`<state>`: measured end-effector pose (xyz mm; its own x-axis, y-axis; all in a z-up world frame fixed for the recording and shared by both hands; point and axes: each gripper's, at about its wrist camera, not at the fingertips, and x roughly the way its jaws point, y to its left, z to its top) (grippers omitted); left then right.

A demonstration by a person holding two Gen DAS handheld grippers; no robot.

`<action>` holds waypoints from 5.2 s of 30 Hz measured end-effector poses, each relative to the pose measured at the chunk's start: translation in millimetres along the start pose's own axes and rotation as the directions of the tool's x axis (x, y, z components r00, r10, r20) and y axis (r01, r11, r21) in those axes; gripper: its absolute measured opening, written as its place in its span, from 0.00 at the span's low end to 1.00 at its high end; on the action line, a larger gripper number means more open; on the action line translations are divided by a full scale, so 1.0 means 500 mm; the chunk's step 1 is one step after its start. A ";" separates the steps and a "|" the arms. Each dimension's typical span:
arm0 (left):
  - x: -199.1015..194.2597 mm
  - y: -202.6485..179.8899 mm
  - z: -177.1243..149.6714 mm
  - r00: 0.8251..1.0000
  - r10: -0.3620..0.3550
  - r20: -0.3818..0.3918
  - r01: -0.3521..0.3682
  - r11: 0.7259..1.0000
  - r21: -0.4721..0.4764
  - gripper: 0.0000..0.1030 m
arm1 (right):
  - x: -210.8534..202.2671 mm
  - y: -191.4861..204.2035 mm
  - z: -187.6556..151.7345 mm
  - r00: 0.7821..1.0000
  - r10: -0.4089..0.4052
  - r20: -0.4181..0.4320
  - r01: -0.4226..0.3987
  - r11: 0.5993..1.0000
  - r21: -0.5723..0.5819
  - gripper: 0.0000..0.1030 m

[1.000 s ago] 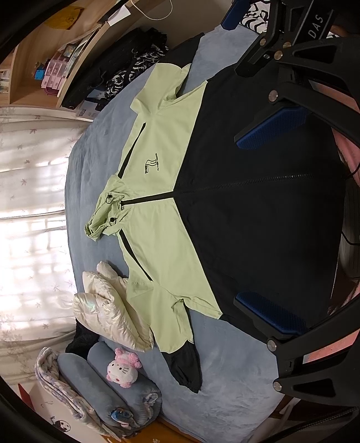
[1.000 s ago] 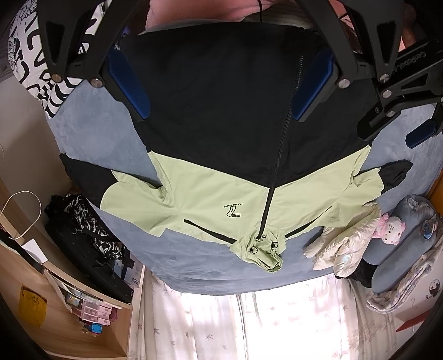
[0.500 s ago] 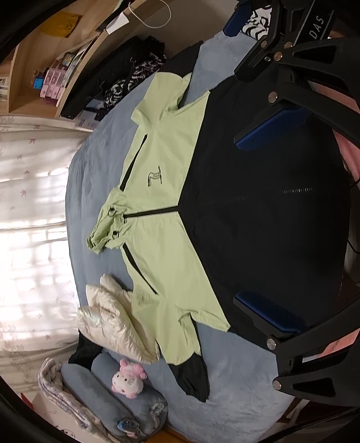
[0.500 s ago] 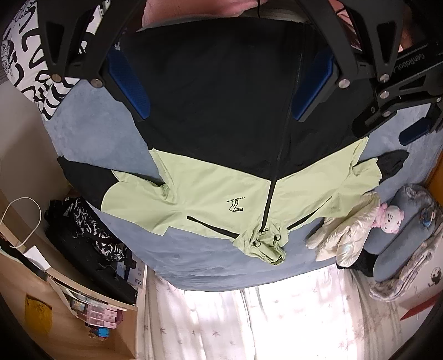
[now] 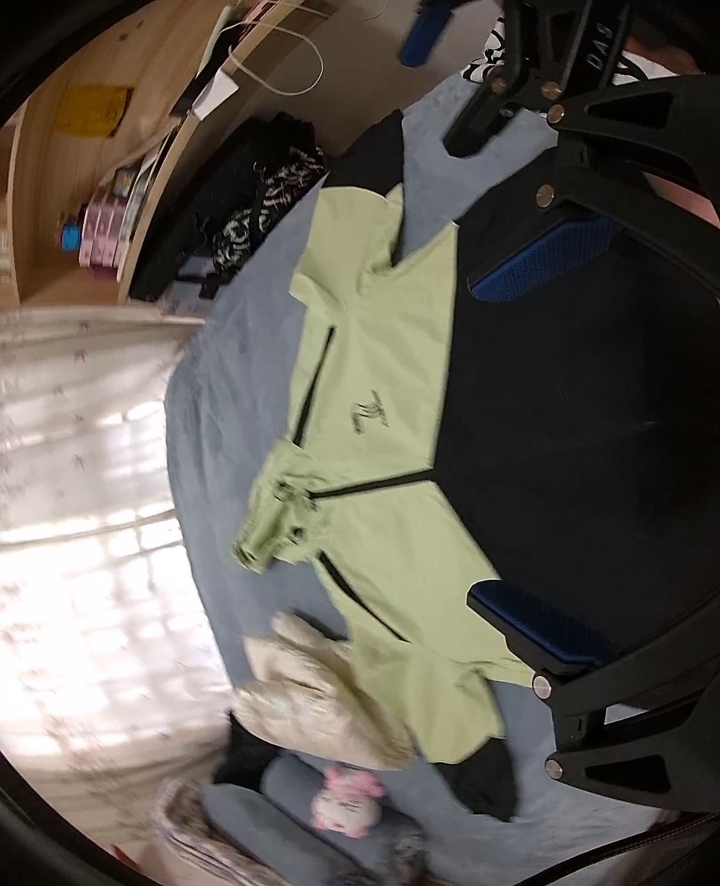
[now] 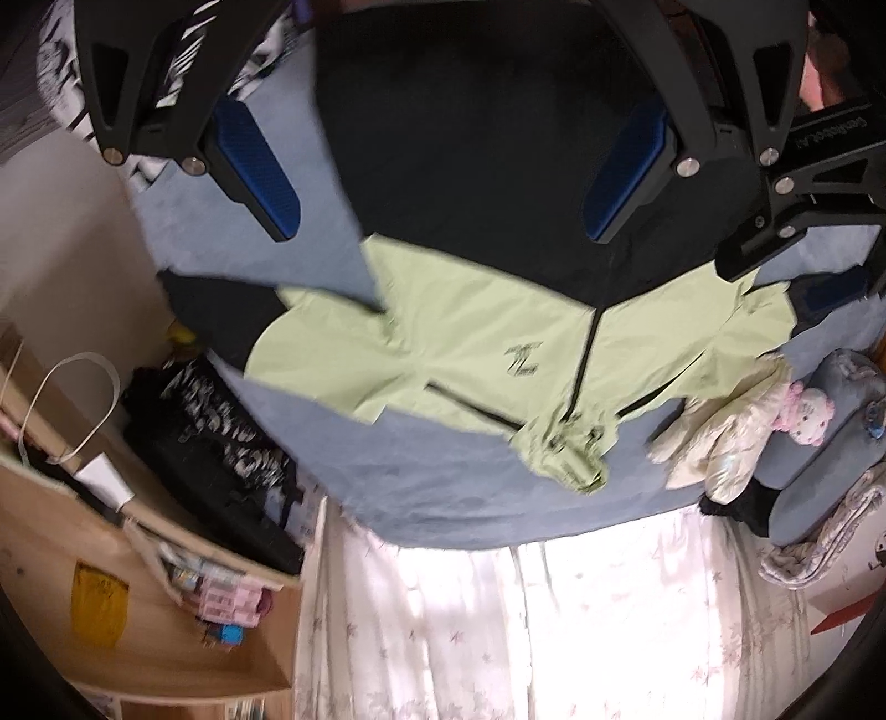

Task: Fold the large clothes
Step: 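Move the right tool to the black sleeve cuff beside the jacket, then grasp the black sleeve cuff with the right tool and lift it, then fold the black sleeve across the jacket body toward the hood with the right tool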

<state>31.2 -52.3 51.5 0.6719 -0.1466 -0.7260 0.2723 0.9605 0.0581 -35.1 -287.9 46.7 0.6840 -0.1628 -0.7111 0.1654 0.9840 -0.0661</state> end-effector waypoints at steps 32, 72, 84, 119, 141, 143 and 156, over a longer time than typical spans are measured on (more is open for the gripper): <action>0.484 -0.339 0.216 0.988 -0.126 -0.084 0.131 0.990 0.057 0.97 | 0.447 -0.630 -0.003 0.979 0.108 -0.170 0.039 0.727 0.685 0.88; 0.347 -0.115 0.161 0.995 -0.096 0.034 0.098 0.994 -0.044 0.85 | 0.325 -0.169 0.168 0.911 0.375 0.172 -0.407 0.886 0.223 0.04; 0.377 0.084 0.023 0.988 -0.096 -0.124 0.077 0.986 -0.148 0.85 | 0.436 0.145 -0.047 0.866 0.439 -0.237 -0.447 0.894 0.025 0.25; 0.433 -0.171 0.116 0.989 -0.132 -0.072 0.146 0.961 0.234 0.05 | 0.327 -0.102 -0.147 0.956 0.277 -0.098 -0.227 0.908 0.353 0.46; 0.601 0.296 -0.010 0.888 -0.388 -0.246 0.249 0.856 -0.453 0.64 | 0.386 -0.037 -0.011 0.954 0.281 -0.109 -0.249 0.938 0.241 0.46; 0.622 0.277 -0.012 0.884 -0.367 -0.289 0.231 0.881 -0.413 0.60 | 0.411 -0.051 0.017 0.956 0.268 -0.119 -0.233 0.941 0.246 0.46; 0.537 0.301 0.176 0.997 -0.036 -0.063 0.013 0.944 -0.329 0.08 | 0.557 -0.118 0.137 0.965 0.227 -0.133 -0.186 0.945 0.268 0.46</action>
<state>313.2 32.0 -74.5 0.6174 -0.1656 -0.7691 0.0391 0.9828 -0.1803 194.2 -396.5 -99.6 0.6031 0.0760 -0.7940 0.2199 0.9410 0.2572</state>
